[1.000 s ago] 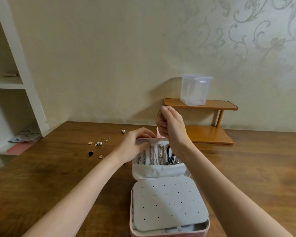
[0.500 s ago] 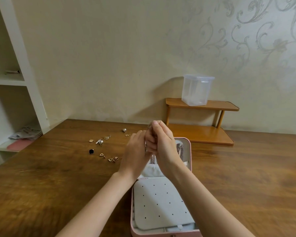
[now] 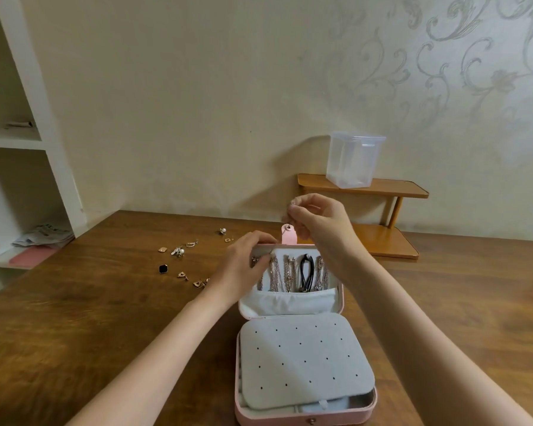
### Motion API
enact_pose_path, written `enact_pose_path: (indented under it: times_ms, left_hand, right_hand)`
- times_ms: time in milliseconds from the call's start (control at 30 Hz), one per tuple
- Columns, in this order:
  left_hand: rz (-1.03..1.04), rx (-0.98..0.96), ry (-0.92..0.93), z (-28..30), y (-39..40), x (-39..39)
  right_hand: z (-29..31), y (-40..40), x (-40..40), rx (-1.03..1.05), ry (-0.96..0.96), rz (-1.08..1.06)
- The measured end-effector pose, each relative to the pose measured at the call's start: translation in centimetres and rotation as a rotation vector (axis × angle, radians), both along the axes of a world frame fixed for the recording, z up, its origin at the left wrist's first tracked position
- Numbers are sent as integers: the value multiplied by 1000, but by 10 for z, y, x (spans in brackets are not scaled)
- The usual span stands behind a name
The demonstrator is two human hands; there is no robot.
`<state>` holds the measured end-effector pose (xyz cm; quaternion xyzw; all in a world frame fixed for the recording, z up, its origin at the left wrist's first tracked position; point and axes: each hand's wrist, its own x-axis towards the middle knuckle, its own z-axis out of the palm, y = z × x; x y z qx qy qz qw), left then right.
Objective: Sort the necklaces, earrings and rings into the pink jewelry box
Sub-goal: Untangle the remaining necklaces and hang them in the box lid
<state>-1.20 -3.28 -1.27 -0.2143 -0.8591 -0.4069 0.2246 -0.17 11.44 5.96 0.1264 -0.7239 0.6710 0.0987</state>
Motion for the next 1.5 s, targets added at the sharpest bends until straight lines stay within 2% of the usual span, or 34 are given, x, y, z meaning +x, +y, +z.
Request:
enact_pose_path:
  times_ms: [67, 233, 400, 667, 767, 900, 1033, 1100, 1200, 1267, 1367, 1433, 1500]
  left_hand:
    - [-34, 32, -14, 2, -1, 0]
    - [-90, 58, -37, 3, -2, -1]
    - [-103, 85, -81, 3, -4, -2]
    - [-122, 62, -49, 2, -4, -6]
    - [-120, 54, -41, 1, -4, -7]
    - [-127, 68, -61, 1, -3, -7]
    - [-97, 92, -128, 3, -2, -6]
    - [-117, 200, -199, 4, -2, -4]
    - [-152, 525, -422, 8, -2, 1]
    - [-180, 665, -535, 9, -2, 2]
    - [-170, 726, -596, 8, -3, 1]
    - [-139, 758, -609, 7, -1, 0]
    - [-118, 804, -619, 5, 0, -1]
  right_hand:
    - [-1, 7, -2, -57, -48, -38]
    - [-3, 18, -6, 60, -46, -155]
    - [-13, 26, -3, 382, 54, -205]
    - [-22, 8, 2, 1024, 308, -68]
    - [-20, 9, 7, 1097, 311, -39]
    - [-15, 18, 12, 1079, 335, -66]
    - [-39, 13, 25, 1243, 271, 192]
    - [-38, 16, 28, 1243, 252, 231]
    - [-13, 29, 28, 1236, 232, 223]
    - [-2, 33, 35, 1384, 117, 329]
    - [-14, 24, 55, 1708, -154, 535]
    - [-23, 15, 65, 1784, -192, 545]
    - [-25, 11, 67, 1815, -146, 525]
